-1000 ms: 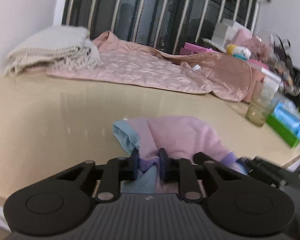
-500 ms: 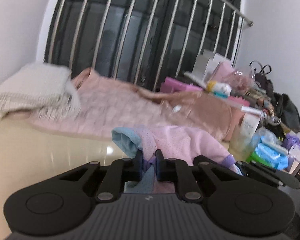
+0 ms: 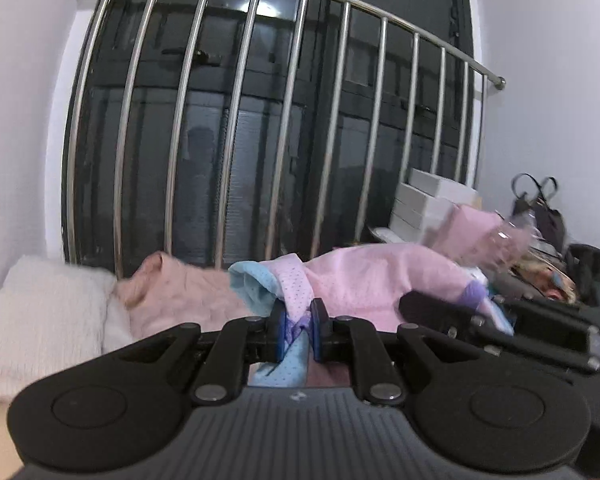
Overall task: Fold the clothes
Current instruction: 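Grasp the folded bundle with both grippers and lift it onto the pink jacket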
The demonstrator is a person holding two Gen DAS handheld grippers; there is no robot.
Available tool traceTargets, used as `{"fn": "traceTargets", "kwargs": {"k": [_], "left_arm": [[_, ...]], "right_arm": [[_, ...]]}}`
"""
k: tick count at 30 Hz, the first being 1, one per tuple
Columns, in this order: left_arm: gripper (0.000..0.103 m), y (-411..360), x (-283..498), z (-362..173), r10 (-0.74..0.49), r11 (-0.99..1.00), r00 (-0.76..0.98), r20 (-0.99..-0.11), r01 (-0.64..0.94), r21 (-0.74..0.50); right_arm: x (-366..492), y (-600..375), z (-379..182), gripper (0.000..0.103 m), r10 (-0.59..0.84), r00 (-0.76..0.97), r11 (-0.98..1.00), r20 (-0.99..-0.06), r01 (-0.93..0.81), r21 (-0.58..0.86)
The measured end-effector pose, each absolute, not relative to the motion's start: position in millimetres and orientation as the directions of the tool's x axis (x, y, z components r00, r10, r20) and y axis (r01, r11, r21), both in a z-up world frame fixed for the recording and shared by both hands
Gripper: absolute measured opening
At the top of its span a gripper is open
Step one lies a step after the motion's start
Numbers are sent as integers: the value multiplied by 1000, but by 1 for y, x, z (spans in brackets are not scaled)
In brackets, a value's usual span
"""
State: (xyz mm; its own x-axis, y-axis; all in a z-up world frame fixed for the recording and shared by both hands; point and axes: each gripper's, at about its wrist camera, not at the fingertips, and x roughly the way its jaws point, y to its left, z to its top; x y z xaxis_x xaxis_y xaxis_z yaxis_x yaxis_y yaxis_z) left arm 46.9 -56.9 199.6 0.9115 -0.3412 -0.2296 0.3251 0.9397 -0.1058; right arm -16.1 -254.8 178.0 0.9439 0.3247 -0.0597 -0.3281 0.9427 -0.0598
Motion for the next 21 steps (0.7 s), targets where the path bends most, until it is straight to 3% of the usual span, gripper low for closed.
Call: {"fn": "traceTargets", "kwargs": {"k": [4, 11, 15, 16, 18, 19, 20, 21], "left_arm": [[12, -64, 103, 205, -311, 950, 922, -232, 301, -81], [12, -63, 223, 173, -316, 949, 904, -289, 302, -91], [12, -77, 292, 112, -285, 958, 865, -414, 263, -110], [16, -79, 306, 91, -275, 961, 845, -459, 257, -102], [28, -83, 333, 49, -251, 966, 797, -550, 246, -83], [28, -84, 338, 35, -230, 967, 748, -622, 248, -59], [28, -78, 339, 28, -244, 963, 716, -654, 258, -77], [33, -68, 336, 30, -247, 968, 735, -631, 222, -120]], "right_arm": [[41, -254, 198, 13, 313, 947, 946, -74, -318, -60], [171, -253, 162, 13, 293, 933, 953, -208, -302, -13], [246, -250, 120, 13, 282, 909, 958, -309, -286, 32], [261, -248, 105, 13, 271, 899, 960, -344, -279, 28], [293, -245, 58, 18, 203, 834, 971, -513, -238, -2], [303, -245, 39, 18, 166, 795, 976, -584, -217, -17], [302, -249, 30, 18, 151, 780, 978, -607, -208, -24], [299, -255, 24, 20, 146, 777, 978, -612, -205, -27]]}}
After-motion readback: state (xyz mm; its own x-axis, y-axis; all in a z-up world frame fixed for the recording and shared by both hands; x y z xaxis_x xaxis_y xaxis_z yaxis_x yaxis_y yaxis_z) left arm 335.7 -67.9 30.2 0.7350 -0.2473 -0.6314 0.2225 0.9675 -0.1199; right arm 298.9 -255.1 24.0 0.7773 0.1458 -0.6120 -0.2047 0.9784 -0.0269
